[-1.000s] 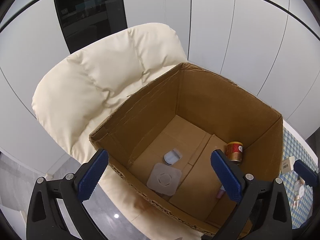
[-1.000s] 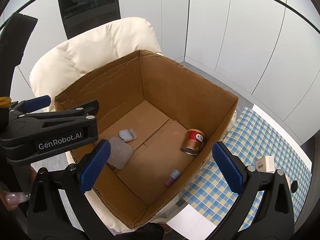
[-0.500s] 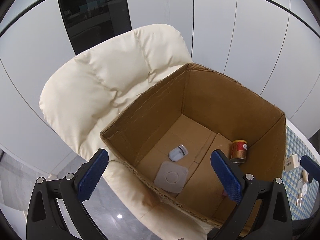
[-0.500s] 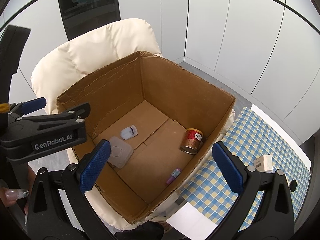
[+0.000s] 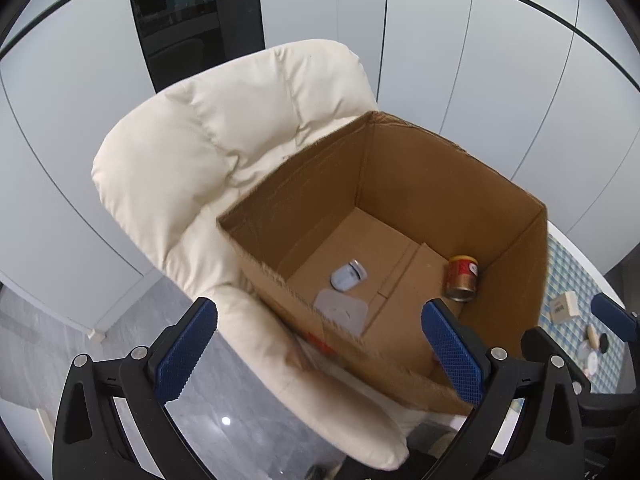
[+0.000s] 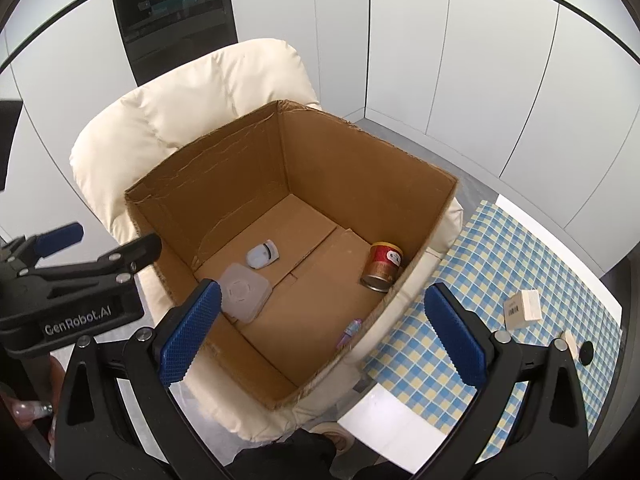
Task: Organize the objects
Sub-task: 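Move both open tools away from the box toward the checked table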
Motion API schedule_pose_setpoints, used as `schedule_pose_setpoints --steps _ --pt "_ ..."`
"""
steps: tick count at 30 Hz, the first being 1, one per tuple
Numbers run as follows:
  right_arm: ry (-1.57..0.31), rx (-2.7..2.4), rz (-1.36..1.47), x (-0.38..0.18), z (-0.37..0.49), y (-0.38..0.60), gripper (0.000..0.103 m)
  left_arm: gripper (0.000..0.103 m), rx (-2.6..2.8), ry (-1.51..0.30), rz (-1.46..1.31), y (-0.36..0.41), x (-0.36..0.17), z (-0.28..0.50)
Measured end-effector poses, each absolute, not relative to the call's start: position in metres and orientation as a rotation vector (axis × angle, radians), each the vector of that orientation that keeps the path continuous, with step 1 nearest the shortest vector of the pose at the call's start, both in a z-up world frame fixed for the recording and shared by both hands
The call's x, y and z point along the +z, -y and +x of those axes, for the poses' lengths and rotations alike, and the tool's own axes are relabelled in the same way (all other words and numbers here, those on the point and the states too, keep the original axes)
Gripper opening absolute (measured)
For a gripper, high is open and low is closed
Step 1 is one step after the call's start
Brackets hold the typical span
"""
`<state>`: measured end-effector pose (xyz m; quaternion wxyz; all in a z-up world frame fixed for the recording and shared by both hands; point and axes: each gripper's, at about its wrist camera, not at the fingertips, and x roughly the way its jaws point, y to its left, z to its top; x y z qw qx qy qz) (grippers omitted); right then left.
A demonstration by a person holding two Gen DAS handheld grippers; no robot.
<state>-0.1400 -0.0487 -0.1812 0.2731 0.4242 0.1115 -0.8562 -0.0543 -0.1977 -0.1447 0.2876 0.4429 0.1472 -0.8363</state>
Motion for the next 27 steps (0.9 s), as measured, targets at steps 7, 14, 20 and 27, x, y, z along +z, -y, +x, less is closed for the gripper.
schedule_pose_setpoints --steps 7,14,20,27 --pt "-0.297 -2.313 1.124 -0.165 -0.116 0.034 0.103 0.102 -2.246 -0.340 1.161 0.183 -0.131 -0.032" --pt "-0.252 -2.298 1.137 -0.152 -0.090 0.016 0.103 0.102 -2.278 -0.322 1.151 0.166 -0.121 -0.006" --pt "-0.243 -2.297 1.132 -0.142 -0.063 0.004 0.103 0.102 -2.285 -0.352 1.158 0.155 -0.116 0.018" --pt "-0.257 -2.298 1.118 -0.131 -0.028 -0.010 0.103 0.102 -2.293 -0.370 1.158 0.141 -0.111 0.045"
